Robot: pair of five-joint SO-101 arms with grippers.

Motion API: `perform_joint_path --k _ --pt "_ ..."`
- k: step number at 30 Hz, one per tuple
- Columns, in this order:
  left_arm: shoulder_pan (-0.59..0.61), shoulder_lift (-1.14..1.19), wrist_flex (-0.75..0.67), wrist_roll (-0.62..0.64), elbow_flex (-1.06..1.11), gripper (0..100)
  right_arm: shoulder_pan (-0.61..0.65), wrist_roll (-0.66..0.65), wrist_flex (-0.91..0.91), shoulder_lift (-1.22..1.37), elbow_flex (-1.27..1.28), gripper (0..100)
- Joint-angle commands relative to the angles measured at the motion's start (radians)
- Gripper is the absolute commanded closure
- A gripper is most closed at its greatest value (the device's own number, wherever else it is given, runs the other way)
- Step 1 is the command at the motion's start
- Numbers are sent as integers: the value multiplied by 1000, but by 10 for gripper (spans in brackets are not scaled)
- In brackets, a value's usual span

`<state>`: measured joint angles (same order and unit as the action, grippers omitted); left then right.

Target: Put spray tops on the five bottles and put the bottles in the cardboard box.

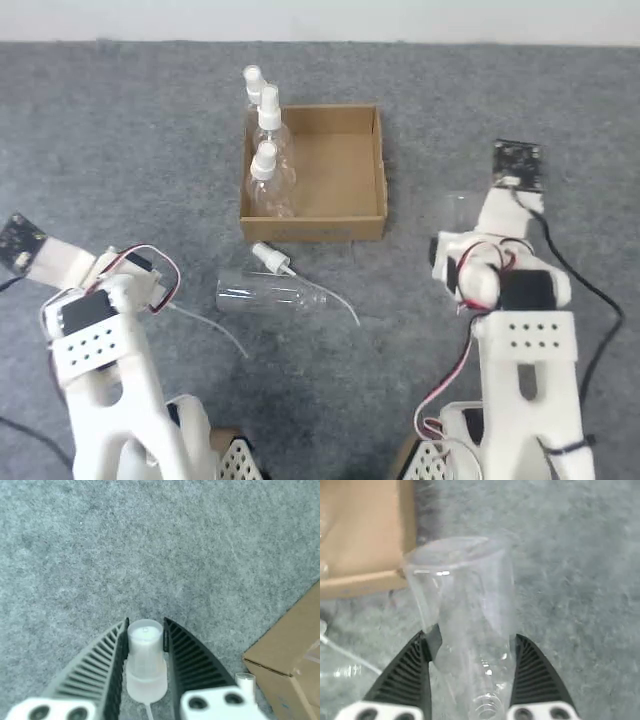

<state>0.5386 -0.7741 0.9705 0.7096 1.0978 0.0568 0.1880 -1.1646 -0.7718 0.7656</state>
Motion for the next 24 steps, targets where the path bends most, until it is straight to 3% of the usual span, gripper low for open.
perform_joint_path --k 1,7,13,24 --pt "5 -37 -26 -11 -10 987 -50 94 8 24 -74 992" --pt "5 -37 -26 -11 -10 987 -116 221 116 90 -75 991" --pt "5 -35 -26 -11 -10 987 -111 324 179 162 -74 991" --pt "5 -31 -26 -11 -10 987 -111 628 268 329 -78 990"
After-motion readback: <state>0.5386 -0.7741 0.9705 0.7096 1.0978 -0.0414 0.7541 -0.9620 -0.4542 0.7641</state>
